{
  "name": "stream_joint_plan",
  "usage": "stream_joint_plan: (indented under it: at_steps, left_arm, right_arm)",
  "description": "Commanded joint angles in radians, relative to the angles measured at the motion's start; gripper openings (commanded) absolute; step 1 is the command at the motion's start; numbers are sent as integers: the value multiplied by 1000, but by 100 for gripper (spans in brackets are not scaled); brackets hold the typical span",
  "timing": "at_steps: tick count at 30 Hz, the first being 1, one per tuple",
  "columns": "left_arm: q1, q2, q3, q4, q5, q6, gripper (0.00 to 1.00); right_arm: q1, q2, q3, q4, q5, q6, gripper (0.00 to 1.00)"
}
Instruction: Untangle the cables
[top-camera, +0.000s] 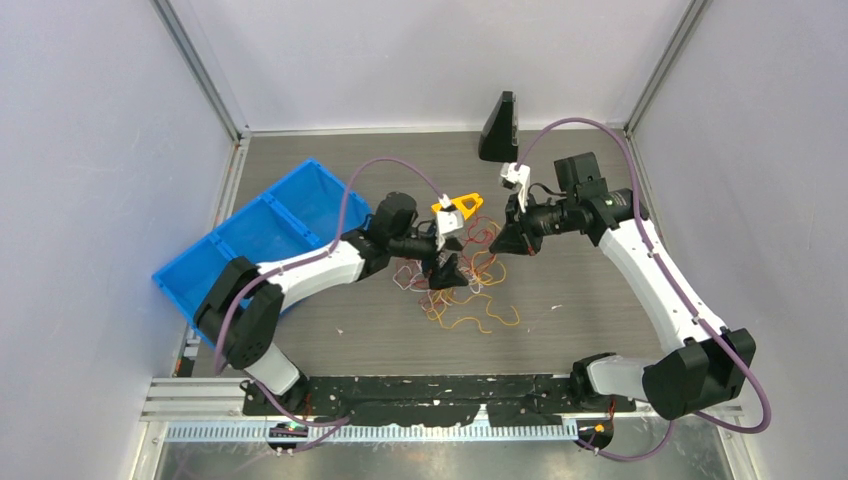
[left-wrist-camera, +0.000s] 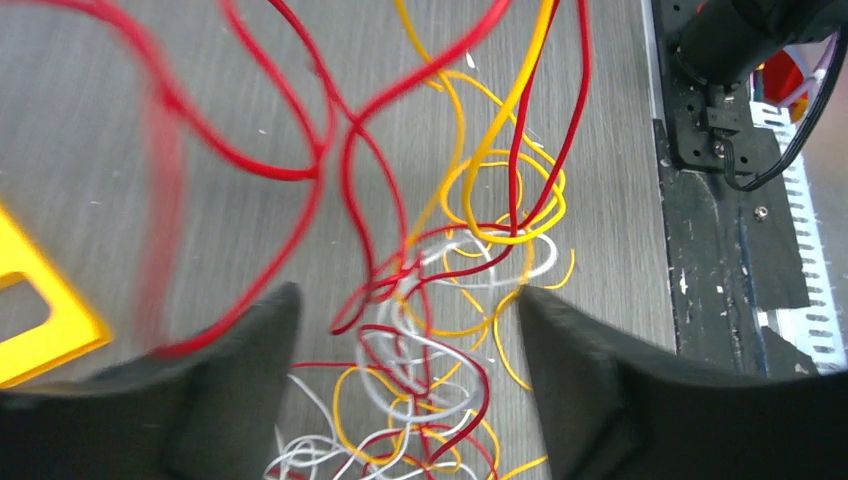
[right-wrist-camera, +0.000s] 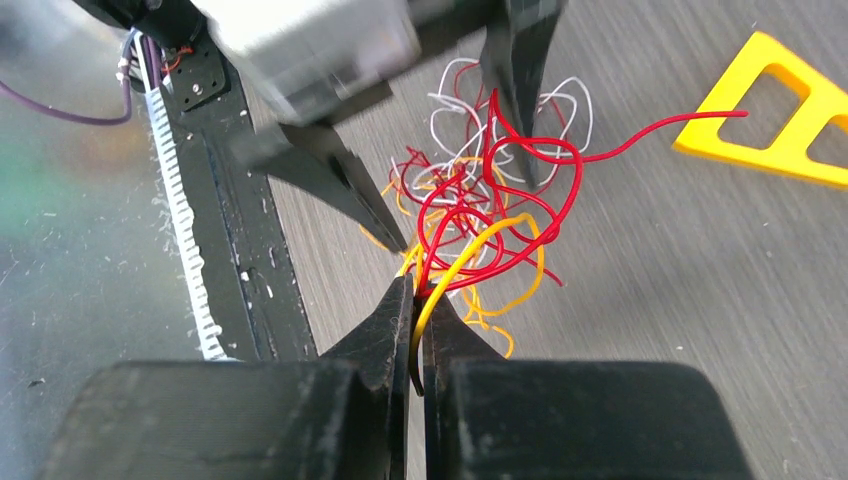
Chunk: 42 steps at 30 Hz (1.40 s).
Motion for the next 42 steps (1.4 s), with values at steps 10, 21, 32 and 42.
stream_joint_plan:
  at_steps: [10, 21, 32, 42]
  left_arm:
    - [97, -70, -94, -253, -63, 139, 0]
    - [164, -106, -104, -323, -101, 117, 2]
    - [166, -223, -57, -497, -223, 181, 0]
    - [178, -244, -11, -596, -310, 258, 22]
  right_arm:
    - [-240, -39, 303, 374, -83, 464, 5]
    - [-423, 2, 482, 610, -139, 812, 6]
    - [-464, -28, 491, 503, -86, 700, 6]
    - [-442, -71, 45, 145, 125, 146, 5]
